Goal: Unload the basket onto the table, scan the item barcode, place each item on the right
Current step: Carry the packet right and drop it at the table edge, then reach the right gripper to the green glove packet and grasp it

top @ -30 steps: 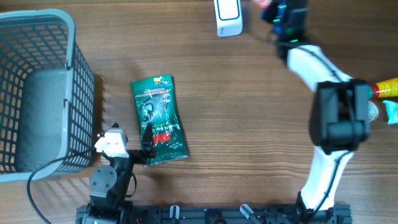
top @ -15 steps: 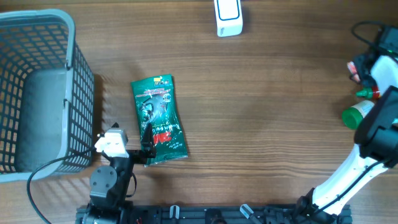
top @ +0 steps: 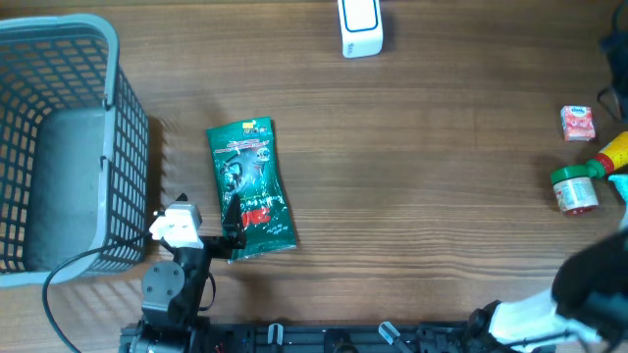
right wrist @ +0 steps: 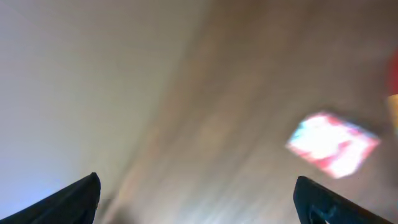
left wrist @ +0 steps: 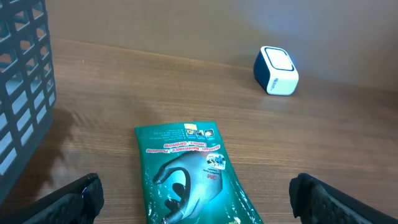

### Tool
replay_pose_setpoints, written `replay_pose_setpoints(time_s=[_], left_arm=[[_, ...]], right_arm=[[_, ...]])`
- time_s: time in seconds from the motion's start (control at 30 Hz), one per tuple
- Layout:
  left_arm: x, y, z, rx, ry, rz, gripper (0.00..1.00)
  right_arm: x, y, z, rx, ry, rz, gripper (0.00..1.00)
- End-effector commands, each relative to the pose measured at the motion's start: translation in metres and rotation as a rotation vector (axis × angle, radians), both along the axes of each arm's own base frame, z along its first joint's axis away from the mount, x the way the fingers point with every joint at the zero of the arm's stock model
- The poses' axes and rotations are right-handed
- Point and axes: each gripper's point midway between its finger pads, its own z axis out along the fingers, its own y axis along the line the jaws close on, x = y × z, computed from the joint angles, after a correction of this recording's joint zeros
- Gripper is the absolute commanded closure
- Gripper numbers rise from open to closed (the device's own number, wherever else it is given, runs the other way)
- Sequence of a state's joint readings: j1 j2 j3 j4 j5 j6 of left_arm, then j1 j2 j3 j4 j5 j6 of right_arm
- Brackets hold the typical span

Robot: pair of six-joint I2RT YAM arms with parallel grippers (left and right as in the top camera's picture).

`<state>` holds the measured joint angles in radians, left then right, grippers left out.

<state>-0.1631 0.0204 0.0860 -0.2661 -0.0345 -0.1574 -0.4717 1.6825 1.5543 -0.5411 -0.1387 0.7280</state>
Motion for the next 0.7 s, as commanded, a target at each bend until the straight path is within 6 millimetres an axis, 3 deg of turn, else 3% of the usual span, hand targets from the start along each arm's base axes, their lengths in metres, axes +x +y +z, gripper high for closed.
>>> replay_pose_setpoints(time_s=[0.0,0.1,0.13,0.23,0.27,0.3,0.33,0.53,0.67], left_arm=[[0.0,-0.001,0.0,0.017,-0.004,-0.008,0.0],[0.0,-0.001,-0.001,0.017,-0.004,-0.008,0.0],[0.0,-0.001,-0.001,0.017,-0.004,-0.008,0.0],[0.0,-0.001,-0.001,0.017,-0.004,-0.009,0.0],[0.0,-0.001,-0.001,0.017,-0.004,-0.009,0.0],[0.0,-0.001,-0.001,0.017,-0.004,-0.008,0.0],[0.0,-0.001,-0.001,0.017,-0.004,-0.009,0.0],[0.0,-0.001,-0.001,0.017,-0.004,-0.008,0.0],[0.0,-0.001,-0.001,0.017,-0.004,-0.008,0.0]], right_arm=[[0.008,0.106,0.021,0.188,-0.07,0.377,0.0],[0.001,0.189,0.011,0.241,-0.03,0.682,0.0],[-0.001,0.204,0.007,0.235,-0.016,0.73,0.0],[-0.014,0.285,-0.018,0.145,0.039,1.01,0.0],[-0.023,0.32,-0.032,0.12,0.063,1.121,0.0],[-0.03,0.343,-0.043,0.105,0.084,1.186,0.0],[-0.041,0.376,-0.067,0.071,0.152,1.249,0.0],[-0.085,0.48,-0.148,0.032,0.336,1.461,0.1],[-0.11,0.534,-0.191,0.015,0.367,1.587,0.24]])
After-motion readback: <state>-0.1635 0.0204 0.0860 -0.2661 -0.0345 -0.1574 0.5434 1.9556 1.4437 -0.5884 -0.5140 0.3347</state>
